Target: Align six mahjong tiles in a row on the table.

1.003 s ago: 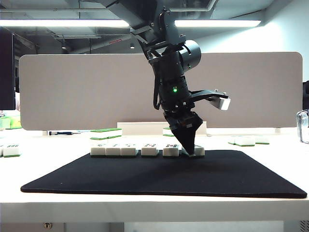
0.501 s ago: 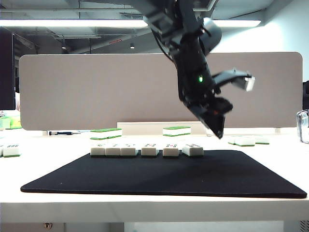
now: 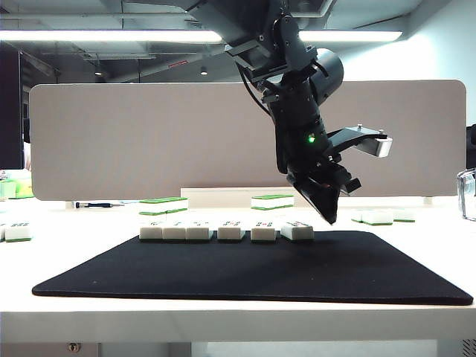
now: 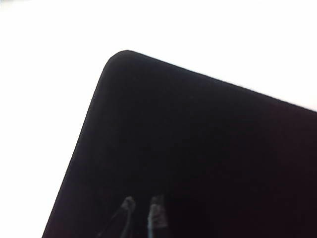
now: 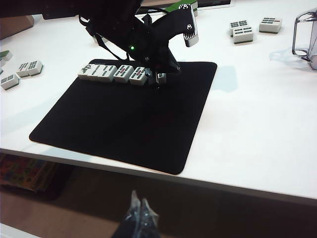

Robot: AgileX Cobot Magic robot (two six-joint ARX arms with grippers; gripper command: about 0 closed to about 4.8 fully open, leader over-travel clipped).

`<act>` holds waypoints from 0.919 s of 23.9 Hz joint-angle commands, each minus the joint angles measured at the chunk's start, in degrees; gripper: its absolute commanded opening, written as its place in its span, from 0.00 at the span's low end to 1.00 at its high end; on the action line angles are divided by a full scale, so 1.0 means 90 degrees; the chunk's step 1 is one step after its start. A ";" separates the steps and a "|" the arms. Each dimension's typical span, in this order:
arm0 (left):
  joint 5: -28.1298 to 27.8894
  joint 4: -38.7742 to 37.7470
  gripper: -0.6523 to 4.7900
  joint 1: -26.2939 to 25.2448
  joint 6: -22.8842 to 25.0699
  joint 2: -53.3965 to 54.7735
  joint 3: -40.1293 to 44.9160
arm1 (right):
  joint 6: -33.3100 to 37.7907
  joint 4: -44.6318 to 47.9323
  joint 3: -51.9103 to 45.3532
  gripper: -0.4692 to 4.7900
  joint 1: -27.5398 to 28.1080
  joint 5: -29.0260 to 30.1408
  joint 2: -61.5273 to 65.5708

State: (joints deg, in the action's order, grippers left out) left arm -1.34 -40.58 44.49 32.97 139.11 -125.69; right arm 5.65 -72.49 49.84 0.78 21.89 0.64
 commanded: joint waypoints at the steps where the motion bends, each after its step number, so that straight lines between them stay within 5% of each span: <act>1: -0.0019 -0.0192 0.22 -0.0002 -0.0073 0.0024 -0.0010 | -0.0010 0.0075 0.0019 0.09 0.0000 0.0012 -0.0068; 10: -0.0619 -0.0794 0.22 -0.0114 -0.0464 0.0022 -0.0010 | -0.0010 0.0066 0.0019 0.09 0.0000 0.0012 -0.0070; 22: -0.0571 -0.0578 0.22 -0.0044 -0.0549 0.0017 -0.0012 | -0.0010 0.0066 0.0019 0.09 0.0000 0.0010 -0.0068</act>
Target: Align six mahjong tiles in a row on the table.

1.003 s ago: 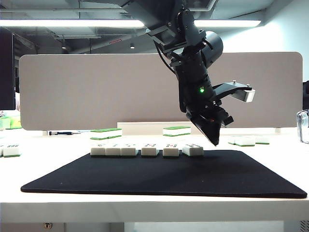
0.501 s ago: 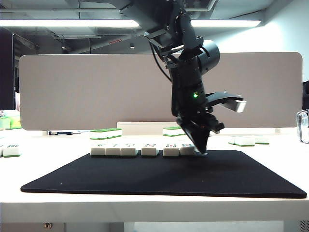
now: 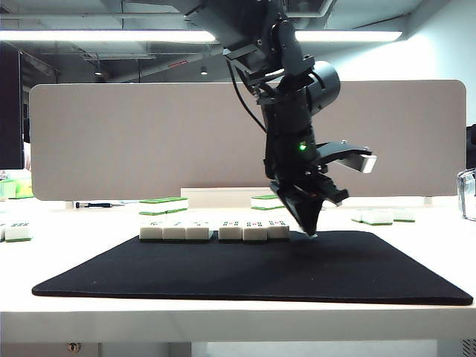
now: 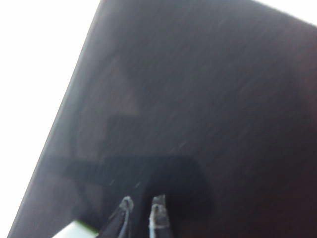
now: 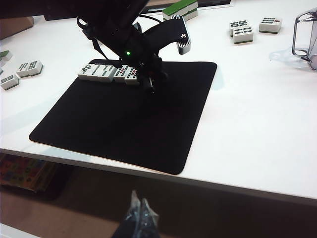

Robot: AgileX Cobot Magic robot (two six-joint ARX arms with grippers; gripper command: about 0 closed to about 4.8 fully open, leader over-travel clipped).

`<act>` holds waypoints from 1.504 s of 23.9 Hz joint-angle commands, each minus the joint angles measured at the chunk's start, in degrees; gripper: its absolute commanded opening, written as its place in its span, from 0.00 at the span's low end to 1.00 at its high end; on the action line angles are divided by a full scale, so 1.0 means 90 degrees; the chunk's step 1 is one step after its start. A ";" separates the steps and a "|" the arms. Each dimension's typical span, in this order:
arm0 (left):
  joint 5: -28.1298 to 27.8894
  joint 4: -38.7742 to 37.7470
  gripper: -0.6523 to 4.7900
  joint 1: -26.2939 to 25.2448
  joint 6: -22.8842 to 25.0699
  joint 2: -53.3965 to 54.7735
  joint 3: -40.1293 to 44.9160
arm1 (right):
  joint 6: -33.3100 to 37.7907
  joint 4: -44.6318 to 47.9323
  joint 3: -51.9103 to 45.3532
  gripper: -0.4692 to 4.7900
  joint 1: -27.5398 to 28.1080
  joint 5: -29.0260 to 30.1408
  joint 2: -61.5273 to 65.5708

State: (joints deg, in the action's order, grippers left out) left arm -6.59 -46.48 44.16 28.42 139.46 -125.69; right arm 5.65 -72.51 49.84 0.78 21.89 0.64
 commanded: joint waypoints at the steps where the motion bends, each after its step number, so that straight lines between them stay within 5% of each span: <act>1: 0.0012 0.0087 0.22 -0.0034 -0.0046 -0.0022 -0.0012 | -0.0010 0.0068 0.0019 0.09 0.0000 0.0010 -0.0068; 6: -0.0248 0.0112 0.22 -0.0214 -0.0447 -0.0017 -0.0010 | -0.0010 0.0068 0.0019 0.09 0.0000 0.0010 -0.0068; 26: -0.0226 -0.0641 0.22 -0.0075 -0.0401 -0.0085 -0.0022 | -0.0012 0.0078 0.0019 0.09 0.0000 -0.0039 -0.0068; 36: -0.0491 -0.2951 0.22 0.0036 -0.0593 -0.0265 -0.0019 | -0.0010 0.0080 0.0019 0.09 0.0000 -0.0153 -0.0068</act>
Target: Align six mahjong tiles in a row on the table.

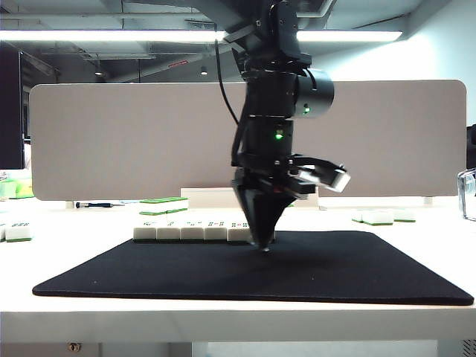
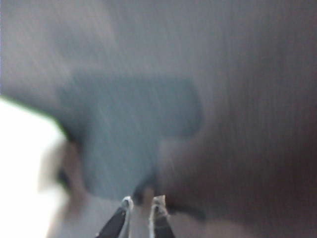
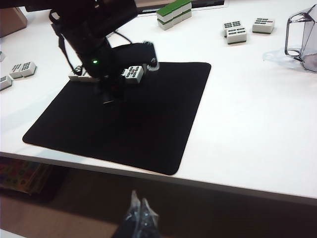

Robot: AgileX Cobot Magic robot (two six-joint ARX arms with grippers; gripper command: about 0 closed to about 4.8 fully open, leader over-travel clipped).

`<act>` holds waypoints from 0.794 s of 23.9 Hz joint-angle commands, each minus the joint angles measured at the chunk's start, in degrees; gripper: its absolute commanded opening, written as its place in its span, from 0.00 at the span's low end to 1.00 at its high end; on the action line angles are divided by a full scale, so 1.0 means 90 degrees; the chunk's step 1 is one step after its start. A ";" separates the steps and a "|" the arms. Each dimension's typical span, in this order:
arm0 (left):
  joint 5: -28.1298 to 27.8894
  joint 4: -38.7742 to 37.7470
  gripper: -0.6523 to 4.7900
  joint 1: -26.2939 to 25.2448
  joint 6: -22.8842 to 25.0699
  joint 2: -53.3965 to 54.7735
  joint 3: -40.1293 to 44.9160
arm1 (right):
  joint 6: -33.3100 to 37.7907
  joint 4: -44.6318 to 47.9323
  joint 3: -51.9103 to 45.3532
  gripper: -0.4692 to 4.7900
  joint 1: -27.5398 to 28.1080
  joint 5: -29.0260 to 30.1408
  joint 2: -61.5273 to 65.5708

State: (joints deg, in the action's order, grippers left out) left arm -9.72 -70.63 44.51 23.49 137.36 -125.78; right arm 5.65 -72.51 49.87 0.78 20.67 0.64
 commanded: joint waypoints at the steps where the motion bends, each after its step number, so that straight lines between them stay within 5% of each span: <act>1: -0.0267 -0.0270 0.22 -0.0053 -0.0044 -0.0032 -0.0010 | -0.0010 0.0080 0.0017 0.09 0.0000 -0.0017 -0.0068; 14: -0.0325 0.0435 0.21 -0.0471 -0.0041 -0.0019 -0.0010 | -0.0010 0.0083 0.0017 0.09 0.0000 -0.0017 -0.0068; 19: -0.0352 -0.0299 0.22 -0.0372 -0.0039 -0.0131 -0.0044 | -0.0010 0.0085 0.0017 0.09 0.0002 -0.0019 -0.0068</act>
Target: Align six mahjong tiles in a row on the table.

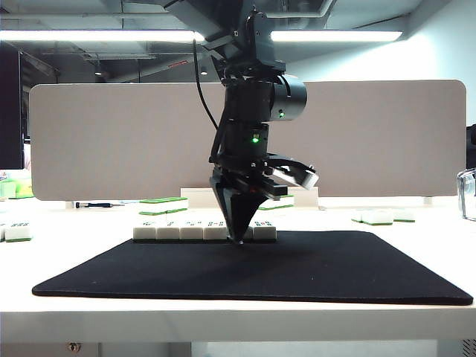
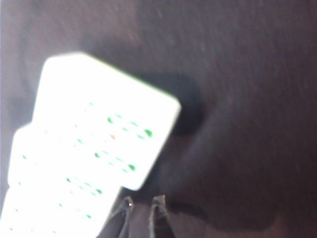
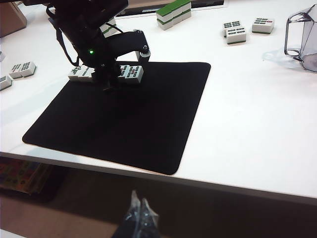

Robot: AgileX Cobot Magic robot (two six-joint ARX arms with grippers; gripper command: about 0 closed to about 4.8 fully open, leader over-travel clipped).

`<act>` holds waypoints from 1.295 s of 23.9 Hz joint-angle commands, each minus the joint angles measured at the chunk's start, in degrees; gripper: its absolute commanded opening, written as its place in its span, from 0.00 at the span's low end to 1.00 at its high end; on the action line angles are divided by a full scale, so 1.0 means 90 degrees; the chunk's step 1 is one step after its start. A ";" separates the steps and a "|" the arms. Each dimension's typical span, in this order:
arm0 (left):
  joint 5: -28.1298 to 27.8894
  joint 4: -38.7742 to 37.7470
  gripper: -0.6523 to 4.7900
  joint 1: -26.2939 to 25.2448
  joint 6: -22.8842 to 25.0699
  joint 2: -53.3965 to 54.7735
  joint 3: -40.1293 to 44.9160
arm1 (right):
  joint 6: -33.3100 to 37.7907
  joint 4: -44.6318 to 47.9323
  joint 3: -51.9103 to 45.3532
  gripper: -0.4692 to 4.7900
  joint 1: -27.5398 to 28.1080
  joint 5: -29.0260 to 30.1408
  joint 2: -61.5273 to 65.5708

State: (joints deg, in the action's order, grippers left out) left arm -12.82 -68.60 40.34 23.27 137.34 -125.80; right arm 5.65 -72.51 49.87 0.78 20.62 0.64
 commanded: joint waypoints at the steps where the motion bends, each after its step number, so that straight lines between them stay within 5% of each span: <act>1: -0.0010 -0.0685 0.22 0.0136 -0.0017 -0.0180 -0.0068 | -0.0012 0.0083 0.0017 0.09 0.0000 -0.0015 -0.0068; 17: -0.0092 -0.1503 0.22 0.0151 -0.0843 -0.2314 -0.0527 | -0.0010 -0.0015 0.0019 0.09 0.0000 0.0000 -0.0070; 31: -0.0452 -0.1501 0.22 0.0163 -0.0848 -0.3750 -0.0527 | -0.0010 -0.0015 0.0019 0.09 0.0000 -0.0012 -0.0070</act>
State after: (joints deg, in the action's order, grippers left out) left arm -16.60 -81.76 41.74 15.77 103.77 -130.39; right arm 5.65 -73.17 49.87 0.78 20.60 0.64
